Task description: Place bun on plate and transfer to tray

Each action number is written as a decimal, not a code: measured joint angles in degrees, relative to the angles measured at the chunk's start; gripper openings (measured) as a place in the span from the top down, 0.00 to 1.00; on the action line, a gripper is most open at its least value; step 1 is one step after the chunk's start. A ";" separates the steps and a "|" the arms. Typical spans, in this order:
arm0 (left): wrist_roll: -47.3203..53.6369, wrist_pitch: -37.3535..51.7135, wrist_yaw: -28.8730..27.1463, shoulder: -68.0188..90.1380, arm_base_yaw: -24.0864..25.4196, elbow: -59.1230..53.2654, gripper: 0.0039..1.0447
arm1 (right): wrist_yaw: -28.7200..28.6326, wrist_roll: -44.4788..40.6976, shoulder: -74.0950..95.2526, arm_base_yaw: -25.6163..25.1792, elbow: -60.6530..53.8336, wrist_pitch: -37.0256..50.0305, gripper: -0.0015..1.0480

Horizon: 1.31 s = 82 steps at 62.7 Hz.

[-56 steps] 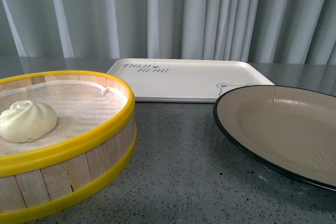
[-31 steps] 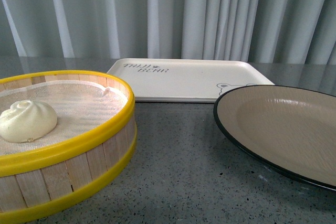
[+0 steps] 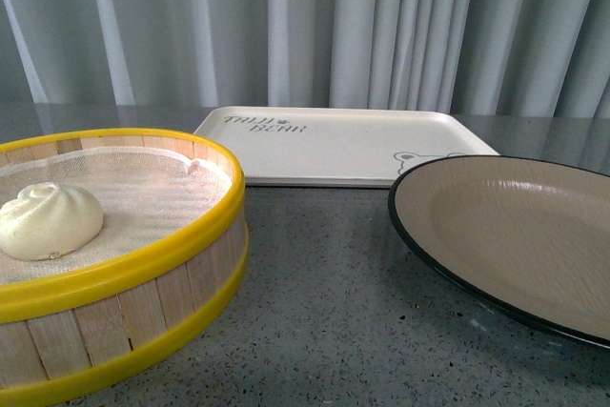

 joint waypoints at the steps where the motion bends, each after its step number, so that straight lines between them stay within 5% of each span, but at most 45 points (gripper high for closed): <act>1: -0.72 0.81 -0.77 -0.15 -0.11 0.24 0.06 | 0.00 0.02 0.00 0.00 0.00 0.00 0.08; 15: -3.50 8.31 -2.62 0.11 -2.23 2.25 0.06 | 0.00 0.00 -0.02 0.00 0.00 0.00 0.08; 35: 8.70 28.81 10.99 29.59 -3.85 19.30 0.06 | 0.00 0.00 -0.02 0.00 0.00 0.00 0.08; 54: 19.54 16.48 21.33 53.48 -6.27 41.00 0.06 | 0.00 0.00 -0.02 0.00 0.00 0.00 0.08; 82: 18.73 2.78 22.64 58.16 -6.88 43.78 0.06 | 0.00 0.00 -0.02 0.00 0.00 0.00 0.08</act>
